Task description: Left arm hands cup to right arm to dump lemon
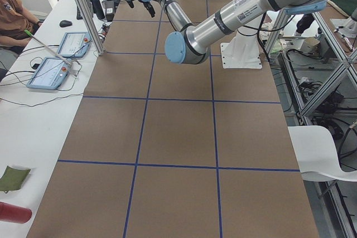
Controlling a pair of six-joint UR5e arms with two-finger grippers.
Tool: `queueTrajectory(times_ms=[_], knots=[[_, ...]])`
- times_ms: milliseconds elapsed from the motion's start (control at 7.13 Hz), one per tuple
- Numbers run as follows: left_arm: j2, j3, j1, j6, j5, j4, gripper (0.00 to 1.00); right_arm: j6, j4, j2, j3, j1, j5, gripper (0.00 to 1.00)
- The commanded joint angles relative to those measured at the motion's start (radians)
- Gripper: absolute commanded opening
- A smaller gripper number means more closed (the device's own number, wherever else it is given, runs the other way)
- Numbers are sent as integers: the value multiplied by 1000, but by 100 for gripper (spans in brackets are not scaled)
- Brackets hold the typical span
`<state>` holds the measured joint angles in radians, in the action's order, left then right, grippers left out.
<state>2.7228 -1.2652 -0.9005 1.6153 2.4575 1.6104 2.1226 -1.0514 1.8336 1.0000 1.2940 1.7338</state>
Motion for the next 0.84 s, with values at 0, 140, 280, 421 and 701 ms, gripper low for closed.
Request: queueTrajectory(times_ms=[0,140,280,421,701], knots=[[0,1,0,0,0,0,100,-227,2,9,2,1,39,14],[-2,3,0,-2,0,0,100,-265,22,6,14,2,61,14],[-5,3,0,-2,0,0,100,-309,119,1,82,77,146,14],[-6,3,2,-2,0,2,100,-367,292,-4,207,182,268,14],[-11,3,0,-3,2,3,100,-516,643,-34,436,302,413,14]])
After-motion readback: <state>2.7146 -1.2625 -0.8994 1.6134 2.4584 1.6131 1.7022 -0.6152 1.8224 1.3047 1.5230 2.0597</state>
